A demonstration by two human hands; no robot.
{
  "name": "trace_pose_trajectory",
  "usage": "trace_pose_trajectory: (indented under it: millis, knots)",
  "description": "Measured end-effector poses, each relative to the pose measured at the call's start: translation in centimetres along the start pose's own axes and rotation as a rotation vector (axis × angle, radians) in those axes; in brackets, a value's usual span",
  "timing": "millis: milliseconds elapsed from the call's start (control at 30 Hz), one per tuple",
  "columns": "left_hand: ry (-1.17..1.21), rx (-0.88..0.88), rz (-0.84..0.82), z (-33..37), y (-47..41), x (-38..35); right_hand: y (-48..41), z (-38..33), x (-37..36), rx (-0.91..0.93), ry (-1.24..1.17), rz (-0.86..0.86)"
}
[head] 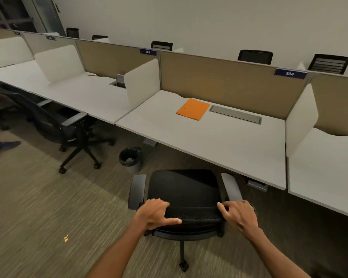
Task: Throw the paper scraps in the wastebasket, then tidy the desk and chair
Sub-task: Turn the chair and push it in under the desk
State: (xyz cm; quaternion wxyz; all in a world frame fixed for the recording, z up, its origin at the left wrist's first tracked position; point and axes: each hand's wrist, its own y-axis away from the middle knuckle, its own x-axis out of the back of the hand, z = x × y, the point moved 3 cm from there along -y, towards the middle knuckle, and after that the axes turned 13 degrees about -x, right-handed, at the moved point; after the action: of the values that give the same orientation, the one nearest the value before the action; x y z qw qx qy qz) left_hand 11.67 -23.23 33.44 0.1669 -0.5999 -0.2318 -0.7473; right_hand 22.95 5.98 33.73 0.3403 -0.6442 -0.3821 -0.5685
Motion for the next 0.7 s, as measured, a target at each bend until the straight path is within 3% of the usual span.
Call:
trace_pose_trajectory:
  millis: [700]
  knots:
    - [-0.038,-0.202,-0.048,-15.4,-5.4,3.3,-6.1,-11.1,-0.9,-0.179,0.019,-0.001]
